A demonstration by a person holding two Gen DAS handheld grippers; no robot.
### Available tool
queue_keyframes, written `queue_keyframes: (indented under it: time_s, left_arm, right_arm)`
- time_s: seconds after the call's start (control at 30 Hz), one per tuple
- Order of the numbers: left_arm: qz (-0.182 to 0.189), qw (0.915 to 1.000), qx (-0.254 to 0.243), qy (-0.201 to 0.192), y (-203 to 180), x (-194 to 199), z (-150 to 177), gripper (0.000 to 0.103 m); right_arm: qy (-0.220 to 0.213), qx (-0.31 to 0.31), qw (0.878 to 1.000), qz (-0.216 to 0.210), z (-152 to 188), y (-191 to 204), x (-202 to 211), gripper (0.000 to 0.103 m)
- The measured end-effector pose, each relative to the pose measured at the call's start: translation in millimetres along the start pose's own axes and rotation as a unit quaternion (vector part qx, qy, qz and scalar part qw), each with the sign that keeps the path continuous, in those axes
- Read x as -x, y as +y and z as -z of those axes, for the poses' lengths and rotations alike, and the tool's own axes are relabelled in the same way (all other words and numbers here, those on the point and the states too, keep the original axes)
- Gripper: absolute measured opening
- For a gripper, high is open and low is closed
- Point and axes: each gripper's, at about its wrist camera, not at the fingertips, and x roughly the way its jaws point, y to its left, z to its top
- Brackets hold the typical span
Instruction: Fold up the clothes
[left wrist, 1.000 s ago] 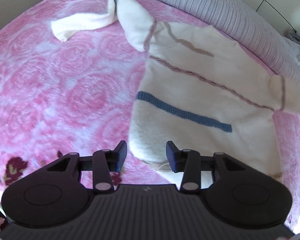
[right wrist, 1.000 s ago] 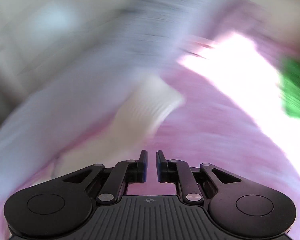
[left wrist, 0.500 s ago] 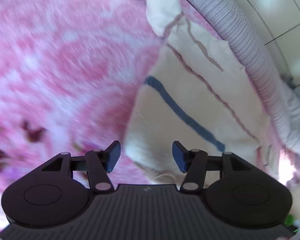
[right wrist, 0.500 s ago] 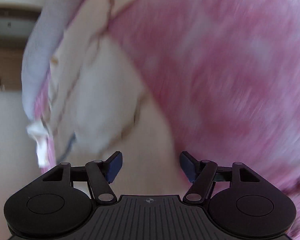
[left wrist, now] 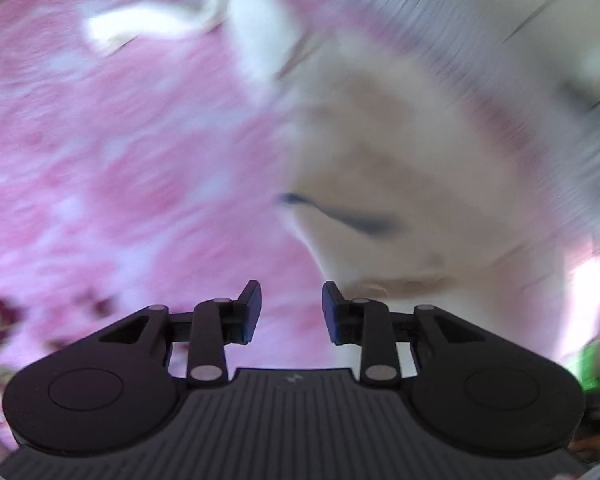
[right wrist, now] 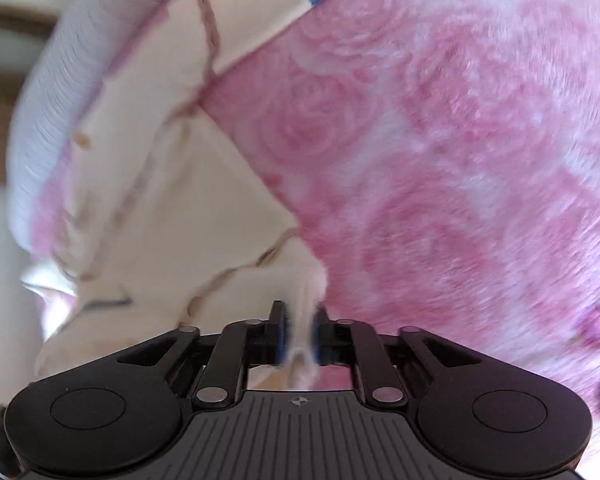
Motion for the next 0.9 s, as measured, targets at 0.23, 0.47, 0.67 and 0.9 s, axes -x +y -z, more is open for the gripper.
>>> queue_keyframes:
  time_s: [0.23,0.47,0.67,0.9]
  left_arm:
    - [0.072,0.9897,0.121,0.025,41.0,-37.7,59.6,0.046]
    - [0.065,0.9881,0.137,0.027,21.3,-70.8,84.4,0.046]
    - [0.050,0.9944,0.091,0.016,6.5,-63.9,89.1,0.005]
    - [-0.062,0.9975,-0.019,-0.028,54.4,41.9,83.4,0.001]
  right_arm:
    - [-0.017,0.043,0.996,0.074,31.1,-15.5,-6.2,0.051]
    - [-0.052,0.057,0.996,0.052,46.4,-19.3,-9.1,0.053]
    - [-0.084,0.231,0.963,0.107,75.8,11.2,-16.3,0.053]
    - [-0.080,0.304,0.939,0.143,95.4,7.3,-6.4,0.053]
